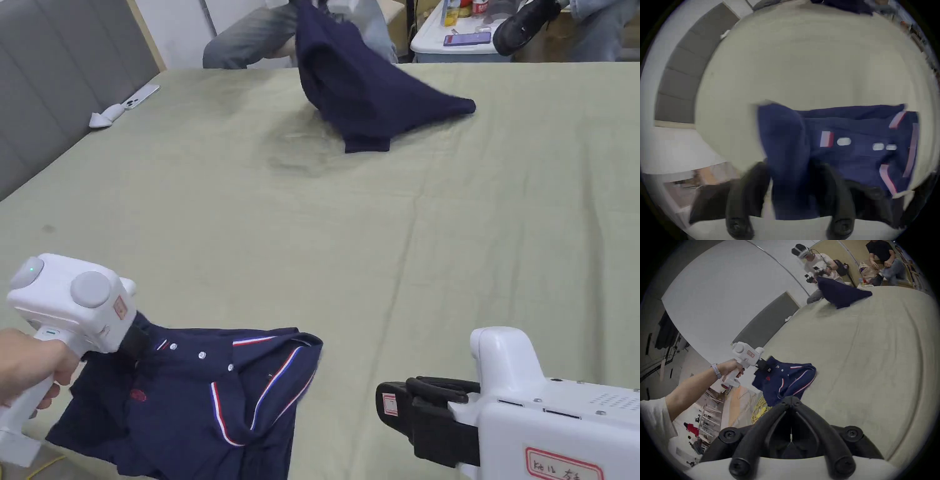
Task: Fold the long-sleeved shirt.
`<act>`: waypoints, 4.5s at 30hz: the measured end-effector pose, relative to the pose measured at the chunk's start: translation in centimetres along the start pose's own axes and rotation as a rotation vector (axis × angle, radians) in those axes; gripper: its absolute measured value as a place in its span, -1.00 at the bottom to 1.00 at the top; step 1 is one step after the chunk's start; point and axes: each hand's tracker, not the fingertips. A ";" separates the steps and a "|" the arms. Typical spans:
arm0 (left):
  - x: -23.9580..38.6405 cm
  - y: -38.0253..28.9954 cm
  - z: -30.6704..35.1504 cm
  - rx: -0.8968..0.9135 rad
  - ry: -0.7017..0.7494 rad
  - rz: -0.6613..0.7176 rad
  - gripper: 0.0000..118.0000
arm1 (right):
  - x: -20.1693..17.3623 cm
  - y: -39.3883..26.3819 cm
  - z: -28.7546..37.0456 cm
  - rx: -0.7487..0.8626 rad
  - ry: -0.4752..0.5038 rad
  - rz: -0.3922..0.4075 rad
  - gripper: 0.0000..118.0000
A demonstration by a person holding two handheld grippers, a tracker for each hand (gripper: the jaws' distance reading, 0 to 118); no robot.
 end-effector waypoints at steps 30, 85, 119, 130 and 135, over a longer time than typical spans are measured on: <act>39.6 -17.4 20.7 0.466 -0.826 -0.036 -1.00 | 7.8 -12.6 26.9 0.136 -0.673 -0.098 -0.99; 39.7 -23.6 33.3 1.527 -0.405 0.149 0.54 | -1.3 -9.2 26.4 0.899 -1.009 0.379 0.94; 40.2 -21.0 34.0 1.229 -0.368 0.231 1.00 | -0.8 -8.9 26.8 0.892 -1.061 0.330 1.00; 39.7 -21.5 35.1 1.218 -0.476 0.182 1.00 | -0.6 -9.1 26.8 0.879 -1.050 0.314 1.00; 39.2 -20.8 35.4 1.148 -0.548 0.125 1.00 | -0.6 -9.1 26.9 0.880 -1.046 0.309 1.00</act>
